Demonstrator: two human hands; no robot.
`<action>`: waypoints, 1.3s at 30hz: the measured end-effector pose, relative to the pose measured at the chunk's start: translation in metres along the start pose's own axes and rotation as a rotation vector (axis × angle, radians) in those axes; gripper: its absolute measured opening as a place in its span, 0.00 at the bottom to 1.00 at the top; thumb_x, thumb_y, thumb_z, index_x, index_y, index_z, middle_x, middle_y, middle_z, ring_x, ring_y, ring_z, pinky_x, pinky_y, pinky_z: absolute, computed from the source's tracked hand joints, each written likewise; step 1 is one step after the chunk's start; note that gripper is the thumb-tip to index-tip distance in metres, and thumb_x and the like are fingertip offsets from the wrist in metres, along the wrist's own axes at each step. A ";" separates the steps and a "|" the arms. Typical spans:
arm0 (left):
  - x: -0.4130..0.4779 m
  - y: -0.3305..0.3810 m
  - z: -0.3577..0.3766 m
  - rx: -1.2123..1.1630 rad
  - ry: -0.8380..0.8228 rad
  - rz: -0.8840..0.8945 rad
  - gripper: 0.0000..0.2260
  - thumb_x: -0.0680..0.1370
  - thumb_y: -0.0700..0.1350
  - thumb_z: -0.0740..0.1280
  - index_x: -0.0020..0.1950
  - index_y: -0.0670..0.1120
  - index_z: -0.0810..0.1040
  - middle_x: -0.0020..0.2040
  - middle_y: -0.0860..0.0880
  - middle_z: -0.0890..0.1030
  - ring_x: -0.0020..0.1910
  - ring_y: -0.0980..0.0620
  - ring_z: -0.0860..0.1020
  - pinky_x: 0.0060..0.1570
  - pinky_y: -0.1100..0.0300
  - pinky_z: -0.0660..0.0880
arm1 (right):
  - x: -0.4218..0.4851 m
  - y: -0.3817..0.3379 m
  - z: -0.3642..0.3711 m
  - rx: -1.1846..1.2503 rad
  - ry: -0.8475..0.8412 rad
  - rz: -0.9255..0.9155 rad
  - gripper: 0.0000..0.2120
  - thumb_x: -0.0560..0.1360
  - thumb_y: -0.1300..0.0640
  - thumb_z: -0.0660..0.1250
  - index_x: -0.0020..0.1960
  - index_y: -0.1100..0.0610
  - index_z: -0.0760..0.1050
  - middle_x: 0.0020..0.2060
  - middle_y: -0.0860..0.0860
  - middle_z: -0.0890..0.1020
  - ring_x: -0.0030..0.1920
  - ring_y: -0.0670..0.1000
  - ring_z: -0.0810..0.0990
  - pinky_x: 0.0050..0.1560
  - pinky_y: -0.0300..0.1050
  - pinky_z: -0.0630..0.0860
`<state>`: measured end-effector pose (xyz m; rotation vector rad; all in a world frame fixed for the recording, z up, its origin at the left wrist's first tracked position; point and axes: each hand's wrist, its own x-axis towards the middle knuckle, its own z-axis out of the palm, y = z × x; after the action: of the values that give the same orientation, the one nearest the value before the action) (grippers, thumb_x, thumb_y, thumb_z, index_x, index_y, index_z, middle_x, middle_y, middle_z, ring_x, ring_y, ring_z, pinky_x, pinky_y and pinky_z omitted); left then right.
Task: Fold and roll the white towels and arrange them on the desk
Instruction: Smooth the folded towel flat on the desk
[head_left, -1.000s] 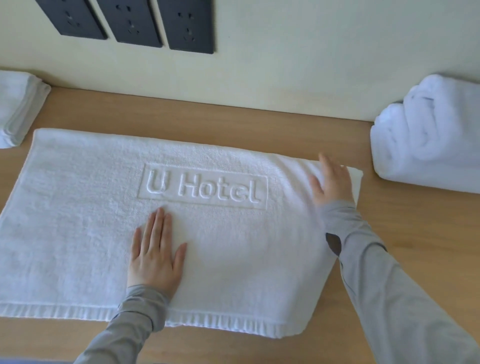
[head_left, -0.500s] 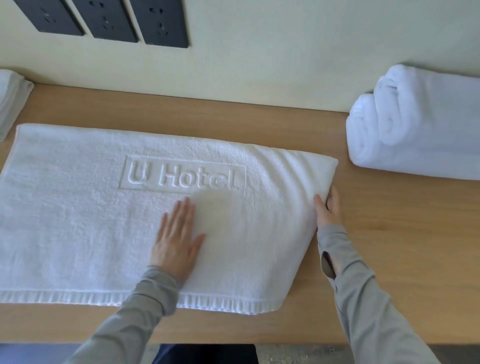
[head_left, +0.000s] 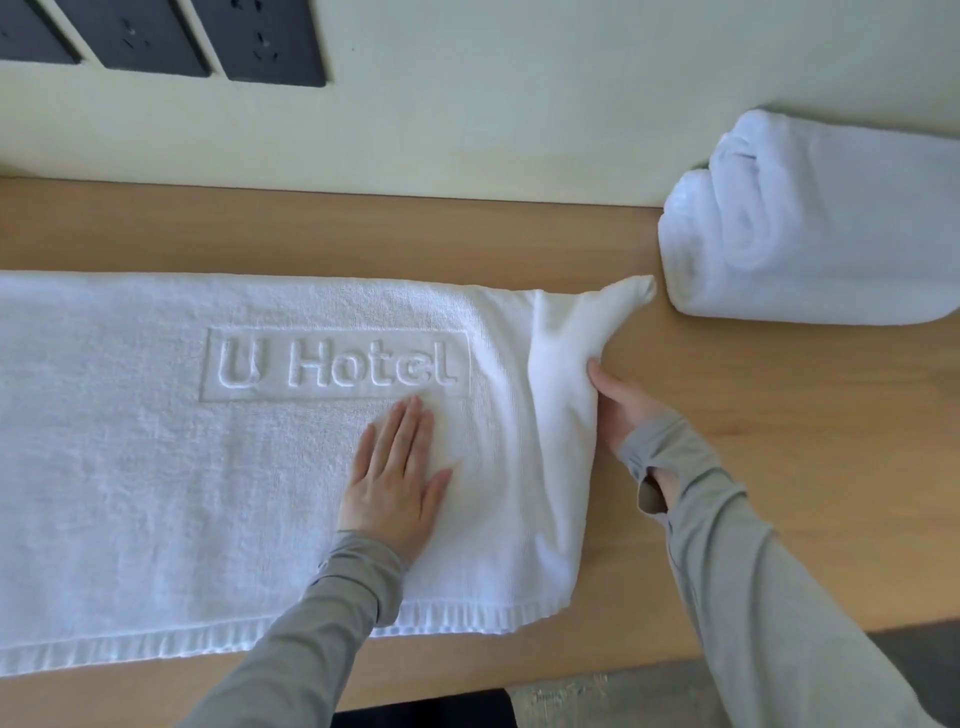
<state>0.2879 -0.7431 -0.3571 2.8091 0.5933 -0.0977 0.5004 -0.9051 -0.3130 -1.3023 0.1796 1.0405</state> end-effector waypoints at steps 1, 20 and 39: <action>0.000 0.000 0.000 -0.005 0.003 -0.001 0.30 0.81 0.57 0.41 0.74 0.41 0.63 0.74 0.44 0.63 0.74 0.46 0.59 0.73 0.51 0.49 | 0.001 0.000 0.003 -0.028 -0.006 -0.011 0.21 0.72 0.51 0.64 0.63 0.59 0.72 0.62 0.55 0.77 0.62 0.54 0.76 0.61 0.49 0.71; 0.001 0.000 -0.002 -0.045 -0.009 -0.006 0.28 0.81 0.56 0.42 0.74 0.42 0.62 0.74 0.45 0.63 0.74 0.48 0.59 0.73 0.51 0.49 | -0.024 -0.058 0.021 -1.354 0.716 0.087 0.33 0.67 0.36 0.68 0.60 0.61 0.71 0.55 0.56 0.75 0.52 0.59 0.76 0.46 0.46 0.68; -0.002 0.000 0.000 -0.010 -0.018 0.001 0.29 0.80 0.56 0.42 0.75 0.42 0.59 0.76 0.45 0.60 0.75 0.48 0.57 0.74 0.51 0.46 | -0.085 -0.004 -0.036 -1.010 0.214 -0.039 0.32 0.71 0.61 0.71 0.70 0.51 0.60 0.53 0.39 0.71 0.57 0.46 0.69 0.54 0.34 0.67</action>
<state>0.2863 -0.7440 -0.3564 2.7964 0.5863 -0.1190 0.4706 -0.9800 -0.2674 -2.3156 -0.2537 0.9758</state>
